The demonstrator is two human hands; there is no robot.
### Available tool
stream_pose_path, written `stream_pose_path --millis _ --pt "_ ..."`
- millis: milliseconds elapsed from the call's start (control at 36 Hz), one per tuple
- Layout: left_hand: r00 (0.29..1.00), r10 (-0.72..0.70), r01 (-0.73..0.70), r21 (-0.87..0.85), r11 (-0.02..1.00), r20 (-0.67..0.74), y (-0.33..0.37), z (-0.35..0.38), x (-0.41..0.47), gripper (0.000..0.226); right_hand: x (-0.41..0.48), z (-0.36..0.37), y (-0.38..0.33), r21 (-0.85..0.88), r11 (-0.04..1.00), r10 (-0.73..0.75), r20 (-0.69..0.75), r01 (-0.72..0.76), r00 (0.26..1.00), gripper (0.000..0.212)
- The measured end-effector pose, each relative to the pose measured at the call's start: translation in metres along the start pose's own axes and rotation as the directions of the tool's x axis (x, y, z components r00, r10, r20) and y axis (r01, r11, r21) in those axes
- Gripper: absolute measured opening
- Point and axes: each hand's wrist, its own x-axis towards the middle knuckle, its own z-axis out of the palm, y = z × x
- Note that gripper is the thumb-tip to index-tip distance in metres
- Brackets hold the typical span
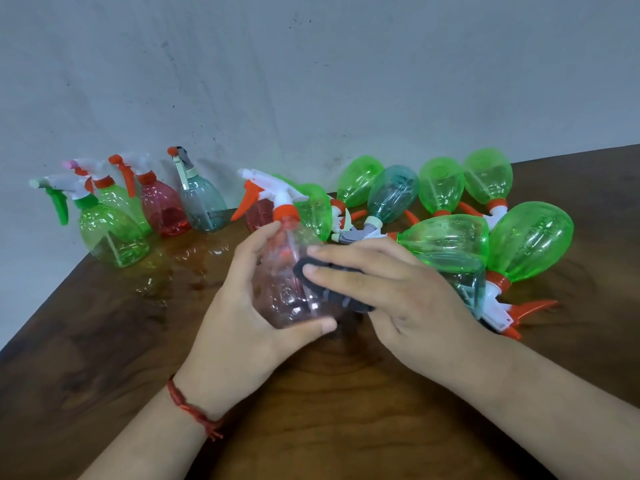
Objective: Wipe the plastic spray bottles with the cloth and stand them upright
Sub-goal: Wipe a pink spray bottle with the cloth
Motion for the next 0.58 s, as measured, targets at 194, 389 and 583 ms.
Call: stream_pose_path --millis 194,389,583 --pt "0.985 0.072 -0.066 -0.038 0.997 0.160 0.006 0.006 -0.005 0.115 0.001 0.004 0.008 0.150 0.963 0.239 -0.094 -0.223 0.967 0.081" --pt "0.988 0.048 -0.044 -0.033 0.998 0.144 0.007 0.009 -0.007 0.117 0.001 0.000 0.004 0.216 0.959 0.213 -0.123 -0.184 0.969 0.073" --pt "0.998 -0.067 0.067 -0.053 0.996 0.000 0.004 0.008 -0.005 0.111 -0.002 0.001 0.000 0.060 0.997 0.044 -0.039 -0.041 0.998 0.067"
